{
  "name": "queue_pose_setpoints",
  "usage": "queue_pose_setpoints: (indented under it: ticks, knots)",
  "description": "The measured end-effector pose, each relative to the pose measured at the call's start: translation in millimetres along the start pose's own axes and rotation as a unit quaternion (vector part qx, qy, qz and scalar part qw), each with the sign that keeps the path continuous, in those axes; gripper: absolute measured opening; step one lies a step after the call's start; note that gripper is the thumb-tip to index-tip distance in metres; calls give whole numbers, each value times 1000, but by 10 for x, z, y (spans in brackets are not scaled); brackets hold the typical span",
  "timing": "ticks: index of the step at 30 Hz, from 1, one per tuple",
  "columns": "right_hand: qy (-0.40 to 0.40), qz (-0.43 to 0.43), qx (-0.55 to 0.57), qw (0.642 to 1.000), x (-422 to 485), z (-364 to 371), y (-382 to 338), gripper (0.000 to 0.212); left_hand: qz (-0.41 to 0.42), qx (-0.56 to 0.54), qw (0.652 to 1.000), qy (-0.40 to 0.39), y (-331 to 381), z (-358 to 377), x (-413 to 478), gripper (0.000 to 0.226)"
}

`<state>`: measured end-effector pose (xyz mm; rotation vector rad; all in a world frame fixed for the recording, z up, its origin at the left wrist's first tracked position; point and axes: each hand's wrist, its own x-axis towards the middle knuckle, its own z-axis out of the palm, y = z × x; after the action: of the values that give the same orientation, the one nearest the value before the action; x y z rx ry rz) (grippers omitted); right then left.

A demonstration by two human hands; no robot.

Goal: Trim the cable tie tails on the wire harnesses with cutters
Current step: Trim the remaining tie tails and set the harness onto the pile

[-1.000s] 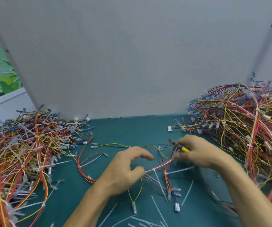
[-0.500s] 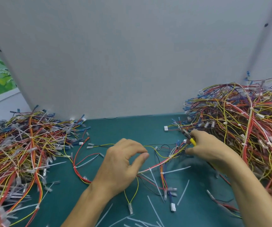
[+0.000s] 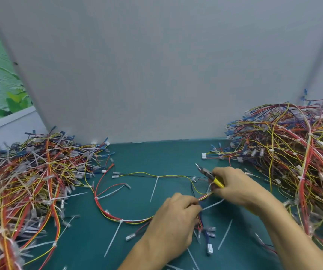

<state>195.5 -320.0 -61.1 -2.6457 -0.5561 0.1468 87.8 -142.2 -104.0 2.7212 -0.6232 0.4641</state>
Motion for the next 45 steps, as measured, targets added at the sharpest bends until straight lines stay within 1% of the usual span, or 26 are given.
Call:
queue_pose_setpoints:
  ticks: [3,10,14,15,16,17,18,19,20,21,22,23,24,26,27,29,31,32,34,35,36,37,39,41,42,45]
  knots:
    - [-30,9,-21,999,20,27,13,4,-29,-10,1000,-1,-18,10,0,32]
    - [-87,23,-42,995,-5,-30,43,11,-64,-18,996,-56,-26,26,15,30]
    - [-99,20,-53,993,-26,-59,64,9,-69,-78,991,-81,57,-23,34,38]
    - [-102,18,-53,993,-22,-61,61,9,-79,-106,989,-64,54,-86,42,39]
    - [-106,17,-50,993,-18,-64,59,8,-99,-130,986,-21,31,-172,52,38]
    - [-110,17,-45,993,-19,-71,58,7,-133,-137,981,44,-21,-278,60,35]
    - [-114,17,-40,993,-23,-76,56,7,-181,-117,970,114,-113,-398,55,31]
    - [-115,17,-38,992,-31,-79,52,7,-243,-65,954,166,-242,-524,37,26]
    - [-115,18,-38,992,-40,-81,49,6,-317,5,931,184,-393,-649,-6,23]
    - [-114,19,-37,993,-45,-80,46,5,-393,70,901,168,-559,-757,-75,24]
    - [-113,18,-38,993,-49,-78,42,4,-465,112,869,127,-721,-831,-172,28]
    - [-112,17,-40,993,-52,-76,34,4,-524,124,839,80,-852,-877,-277,34]
    - [-112,16,-42,993,-53,-74,29,4,-566,116,815,35,-946,-896,-367,39]
    - [-113,17,-44,992,-53,-73,25,5,-604,101,790,-24,-1053,-862,-463,40]
    - [-113,17,-46,992,-54,-73,24,6,-610,103,785,-35,-1070,-832,-474,34]
    - [-113,18,-47,992,-58,-75,22,6,-612,105,784,-26,-1068,-799,-440,16]
    - [-113,18,-44,992,-61,-77,25,6,-590,80,804,13,-1107,-784,-418,5]
    - [-112,19,-41,993,-64,-79,27,6,-564,42,823,56,-1145,-779,-415,5]
    - [-113,21,-34,993,-68,-82,20,6,-474,-103,856,178,-1142,-807,-392,14]
    - [-114,22,-31,993,-68,-79,12,6,-426,-193,854,229,-1097,-828,-368,15]
    - [-113,21,-29,993,-67,-74,3,6,-385,-277,842,257,-1045,-835,-335,18]
    - [-111,20,-27,993,-65,-67,-7,5,-355,-345,828,264,-1003,-813,-303,21]
    - [-106,17,-24,994,-64,-55,-22,5,-331,-432,801,249,-956,-714,-265,30]
    - [-104,15,-19,994,-61,-44,-32,5,-342,-453,795,216,-948,-611,-271,34]
    - [-103,15,-17,994,-58,-39,-34,5,-354,-434,803,204,-971,-567,-287,33]
    - [-101,12,-16,995,-43,-26,-44,6,-384,-278,866,160,-1057,-492,-321,25]
